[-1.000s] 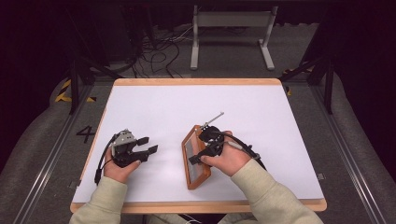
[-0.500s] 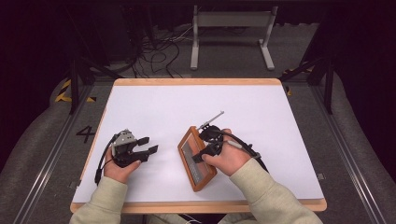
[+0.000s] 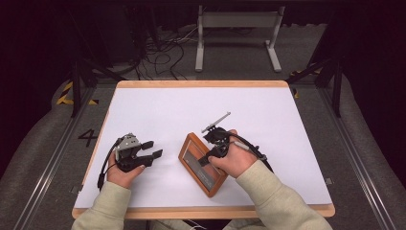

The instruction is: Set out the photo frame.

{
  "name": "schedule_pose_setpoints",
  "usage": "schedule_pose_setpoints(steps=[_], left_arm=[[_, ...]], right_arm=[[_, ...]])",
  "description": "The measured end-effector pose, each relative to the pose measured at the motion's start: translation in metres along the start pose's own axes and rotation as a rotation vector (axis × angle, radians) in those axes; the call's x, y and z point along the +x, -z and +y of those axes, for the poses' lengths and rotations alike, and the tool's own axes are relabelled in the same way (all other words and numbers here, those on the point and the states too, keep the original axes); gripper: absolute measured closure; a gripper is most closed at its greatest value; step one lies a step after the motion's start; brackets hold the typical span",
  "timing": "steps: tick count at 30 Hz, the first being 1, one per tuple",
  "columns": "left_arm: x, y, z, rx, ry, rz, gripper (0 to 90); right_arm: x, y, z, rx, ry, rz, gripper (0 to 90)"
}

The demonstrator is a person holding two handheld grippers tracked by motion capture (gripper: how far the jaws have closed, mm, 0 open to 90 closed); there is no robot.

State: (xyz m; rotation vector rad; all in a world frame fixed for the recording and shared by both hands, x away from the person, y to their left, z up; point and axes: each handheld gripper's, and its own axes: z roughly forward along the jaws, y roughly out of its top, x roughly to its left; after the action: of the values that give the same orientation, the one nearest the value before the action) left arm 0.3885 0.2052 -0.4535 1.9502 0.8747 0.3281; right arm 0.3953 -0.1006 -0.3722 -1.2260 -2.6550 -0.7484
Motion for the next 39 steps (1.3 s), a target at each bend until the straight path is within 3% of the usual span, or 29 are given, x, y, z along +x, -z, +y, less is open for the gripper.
schedule_pose_setpoints(steps=[8,12,21,31,39], left_arm=[[0.001,0.001,-0.001,0.000,-0.008,0.002,45.0],[0.001,0.002,-0.003,-0.003,0.005,0.006,45.0],[0.004,0.007,-0.007,-0.006,0.014,0.015,45.1],[0.004,0.010,-0.009,-0.012,0.012,0.022,45.8],[0.004,0.012,-0.011,-0.014,0.019,0.024,45.8]], right_arm=[[-0.004,0.014,0.001,-0.005,0.061,-0.001,72.4],[-0.007,0.025,0.005,-0.016,0.153,-0.014,72.3],[-0.018,0.046,0.012,-0.037,0.282,-0.050,72.4],[-0.030,0.063,0.022,-0.059,0.417,-0.057,72.4],[-0.039,0.068,0.038,-0.018,0.617,-0.043,72.6]])
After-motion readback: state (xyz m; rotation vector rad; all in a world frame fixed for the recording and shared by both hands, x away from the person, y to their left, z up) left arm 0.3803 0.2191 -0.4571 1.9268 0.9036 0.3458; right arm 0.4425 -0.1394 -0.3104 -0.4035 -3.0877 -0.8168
